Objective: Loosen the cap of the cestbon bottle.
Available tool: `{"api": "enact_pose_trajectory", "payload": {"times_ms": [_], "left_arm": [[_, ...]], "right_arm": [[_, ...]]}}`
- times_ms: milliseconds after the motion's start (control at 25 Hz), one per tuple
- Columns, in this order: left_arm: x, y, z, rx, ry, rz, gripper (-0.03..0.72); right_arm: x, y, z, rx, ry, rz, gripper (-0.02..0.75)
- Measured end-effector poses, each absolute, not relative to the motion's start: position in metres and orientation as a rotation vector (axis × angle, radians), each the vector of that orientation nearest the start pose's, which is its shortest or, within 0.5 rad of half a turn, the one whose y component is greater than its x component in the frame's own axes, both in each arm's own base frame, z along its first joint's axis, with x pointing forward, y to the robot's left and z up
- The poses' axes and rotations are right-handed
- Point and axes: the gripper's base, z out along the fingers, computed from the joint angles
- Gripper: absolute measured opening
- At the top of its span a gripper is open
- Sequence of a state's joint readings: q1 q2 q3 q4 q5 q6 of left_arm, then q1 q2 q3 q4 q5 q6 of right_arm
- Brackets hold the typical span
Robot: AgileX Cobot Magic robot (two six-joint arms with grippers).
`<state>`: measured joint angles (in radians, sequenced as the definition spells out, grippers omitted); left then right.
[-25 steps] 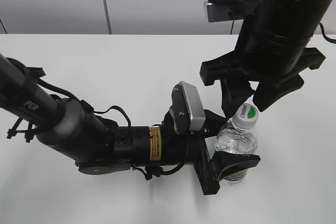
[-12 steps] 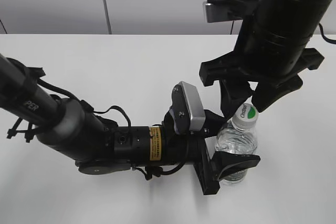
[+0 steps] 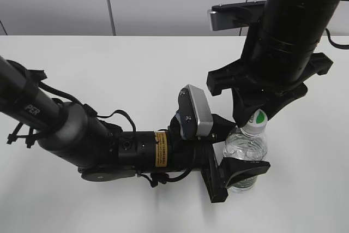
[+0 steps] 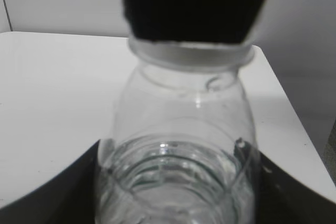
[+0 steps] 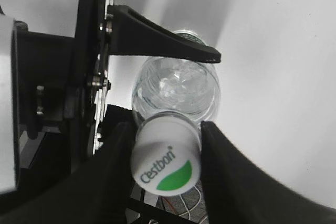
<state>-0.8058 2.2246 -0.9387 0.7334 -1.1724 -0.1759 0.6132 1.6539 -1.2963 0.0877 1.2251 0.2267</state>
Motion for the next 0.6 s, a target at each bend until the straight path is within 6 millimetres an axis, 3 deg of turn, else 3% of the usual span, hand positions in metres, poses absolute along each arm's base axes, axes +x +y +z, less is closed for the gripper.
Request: {"api": "enact_pose_trajectory", "payload": {"times_ms": [160,320,480,600], "left_arm": [[0.2261,-0.3166,0.0878,1.256,1.285,-1.036,0.523],[0.2261,-0.3166,0.0878,1.256,1.285,-1.036,0.523],[0.2262,-0.3166,0.0878,1.255,1.286,-1.036,0.523],[0.2262,-0.3166,0.0877,1.255,1.287,-1.036,0.523]], "right_arm": [[0.2544,0.188,0.265,-0.604,3.041,0.163,0.309],[0.2544,0.188,0.265,-0.821,2.982,0.158,0.309],[0.2543,0.1882,0.265,-1.341,2.769,0.145,0.309],[0.2545,0.1879,0.265,-1.963,2.344,0.112,0.309]]}}
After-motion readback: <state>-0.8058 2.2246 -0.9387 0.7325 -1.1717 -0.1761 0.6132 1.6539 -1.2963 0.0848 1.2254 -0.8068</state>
